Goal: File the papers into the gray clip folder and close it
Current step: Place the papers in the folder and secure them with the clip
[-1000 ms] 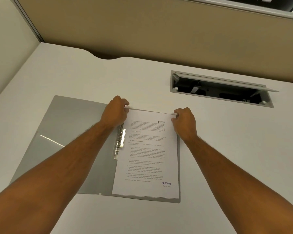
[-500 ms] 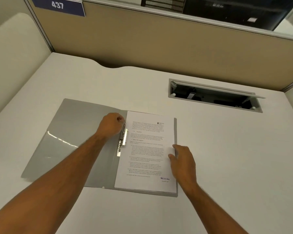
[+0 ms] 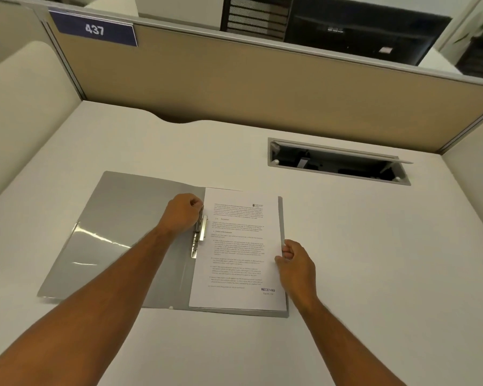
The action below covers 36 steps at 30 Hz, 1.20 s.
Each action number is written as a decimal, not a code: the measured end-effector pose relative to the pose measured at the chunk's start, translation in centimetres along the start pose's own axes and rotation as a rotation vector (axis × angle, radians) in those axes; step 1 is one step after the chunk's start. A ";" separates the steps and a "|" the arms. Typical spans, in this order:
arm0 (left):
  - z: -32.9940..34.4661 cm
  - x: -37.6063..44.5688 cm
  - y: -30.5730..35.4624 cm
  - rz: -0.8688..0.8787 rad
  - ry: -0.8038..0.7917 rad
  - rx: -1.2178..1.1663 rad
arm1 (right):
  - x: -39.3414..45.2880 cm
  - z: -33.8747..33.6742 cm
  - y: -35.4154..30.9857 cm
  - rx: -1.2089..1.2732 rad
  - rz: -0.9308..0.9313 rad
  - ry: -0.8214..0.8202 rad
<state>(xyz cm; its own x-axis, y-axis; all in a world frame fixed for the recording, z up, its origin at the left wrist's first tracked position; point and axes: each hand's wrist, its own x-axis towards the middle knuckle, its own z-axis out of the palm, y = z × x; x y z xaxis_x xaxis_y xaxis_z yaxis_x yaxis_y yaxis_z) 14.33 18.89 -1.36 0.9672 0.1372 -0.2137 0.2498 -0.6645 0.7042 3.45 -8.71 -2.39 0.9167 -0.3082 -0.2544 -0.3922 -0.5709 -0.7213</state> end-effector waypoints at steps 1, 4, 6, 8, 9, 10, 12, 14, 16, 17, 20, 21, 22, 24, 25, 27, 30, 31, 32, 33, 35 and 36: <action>-0.1 -0.1 0.1 -0.006 0.008 -0.021 | -0.1 0.1 0.0 0.004 0.000 -0.003; -0.5 -0.7 0.2 -0.049 0.038 -0.114 | -0.1 0.2 -0.1 0.037 0.011 0.007; -0.5 -1.2 0.1 -0.080 0.073 -0.181 | -0.1 0.3 -0.2 0.061 0.024 0.008; -0.6 -2.0 0.0 -0.108 0.090 -0.251 | -0.2 0.3 -0.2 0.074 0.033 0.001; -0.5 -2.6 -0.2 -0.123 0.086 -0.284 | -0.2 0.4 -0.2 0.075 0.032 -0.002; -0.5 -3.2 -0.3 -0.134 0.078 -0.314 | -0.3 0.4 -0.2 0.077 0.031 -0.004; -0.4 -4.5 -0.6 -0.142 0.066 -0.371 | -0.4 0.5 -0.2 0.079 0.027 -0.007; -0.3 -5.8 -1.0 -0.148 0.067 -0.416 | -0.4 0.5 0.0 0.078 0.016 -0.010; 0.0 -7.0 -1.5 -0.142 0.056 -0.426 | -0.4 0.5 0.1 0.073 0.000 -0.009; 0.1 -7.6 -1.9 -0.136 0.045 -0.428 | -0.4 0.5 0.2 0.069 -0.009 -0.009; 0.5 -8.9 -3.2 -0.131 0.012 -0.409 | -0.5 0.5 0.3 0.051 -0.024 -0.017; 0.6 -9.2 -3.6 -0.136 0.011 -0.386 | -0.6 0.5 0.3 0.049 -0.028 -0.019; 0.7 -9.3 -4.0 -0.144 0.014 -0.365 | -0.6 0.5 0.4 0.048 -0.033 -0.021; 0.7 -9.2 -4.4 -0.159 0.020 -0.327 | -0.7 0.5 0.5 0.044 -0.042 -0.023; 0.7 -9.1 -4.6 -0.171 0.018 -0.300 | -0.7 0.5 0.5 0.040 -0.044 -0.025; 0.9 -8.9 -5.0 -0.194 0.016 -0.241 | -0.8 0.6 0.5 0.030 -0.049 -0.029; 1.3 -8.7 -5.5 -0.190 0.036 -0.159 | -0.8 0.7 0.6 0.013 -0.058 -0.031; 1.5 -8.7 -5.6 -0.187 0.039 -0.130 | -0.8 0.7 0.7 0.010 -0.060 -0.030; 1.7 -8.6 -5.7 -0.185 0.043 -0.105 | -0.7 0.7 0.7 0.010 -0.062 -0.028; 1.9 -8.5 -5.8 -0.182 0.050 -0.081 | -0.7 0.7 0.8 0.011 -0.064 -0.025; 2.2 -8.3 -5.9 -0.165 0.068 -0.042 | -0.8 0.8 0.8 0.015 -0.066 -0.022; 2.4 -8.3 -5.9 -0.155 0.074 -0.028 | -0.8 0.8 0.9 0.017 -0.066 -0.020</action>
<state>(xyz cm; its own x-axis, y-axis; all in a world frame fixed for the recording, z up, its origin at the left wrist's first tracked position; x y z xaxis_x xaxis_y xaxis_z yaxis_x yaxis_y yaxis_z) 4.74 19.93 -5.35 0.9173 0.2911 -0.2719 0.3969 -0.6107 0.6852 2.45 -8.35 -3.35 0.9419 -0.2546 -0.2190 -0.3296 -0.5765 -0.7476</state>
